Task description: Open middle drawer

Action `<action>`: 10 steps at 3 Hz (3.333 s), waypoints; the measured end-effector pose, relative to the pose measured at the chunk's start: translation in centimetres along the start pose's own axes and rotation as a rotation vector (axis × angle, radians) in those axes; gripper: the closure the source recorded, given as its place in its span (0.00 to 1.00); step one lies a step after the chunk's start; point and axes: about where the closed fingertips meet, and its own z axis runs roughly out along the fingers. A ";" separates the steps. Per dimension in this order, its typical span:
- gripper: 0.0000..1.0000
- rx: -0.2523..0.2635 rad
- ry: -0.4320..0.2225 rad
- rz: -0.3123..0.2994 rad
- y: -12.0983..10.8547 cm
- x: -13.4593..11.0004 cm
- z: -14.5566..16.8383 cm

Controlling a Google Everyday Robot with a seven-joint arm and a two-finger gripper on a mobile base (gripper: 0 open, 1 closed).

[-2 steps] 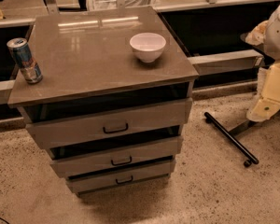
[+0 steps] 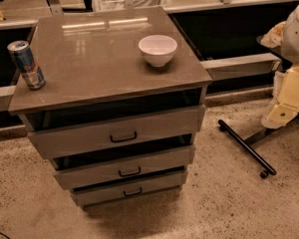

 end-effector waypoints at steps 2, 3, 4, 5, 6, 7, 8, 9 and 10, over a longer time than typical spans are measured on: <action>0.00 -0.258 -0.263 -0.058 4.7 -2.9 20.7; 0.00 -0.231 -0.364 -0.130 4.5 -4.1 23.0; 0.00 -0.226 -0.369 -0.164 4.5 -4.2 23.0; 0.00 -0.273 -0.444 -0.215 6.0 -5.6 26.9; 0.00 -0.300 -0.505 -0.268 9.3 -5.1 33.1; 0.00 -0.243 -0.578 -0.272 11.0 -4.6 39.2; 0.00 -0.235 -0.569 -0.273 10.9 -4.3 40.1; 0.00 -0.215 -0.531 -0.274 10.2 -1.9 43.1; 0.00 -0.214 -0.530 -0.275 10.2 -1.9 43.2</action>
Offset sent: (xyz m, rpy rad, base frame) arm 0.0480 0.1210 -0.3215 0.4548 0.1951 0.2494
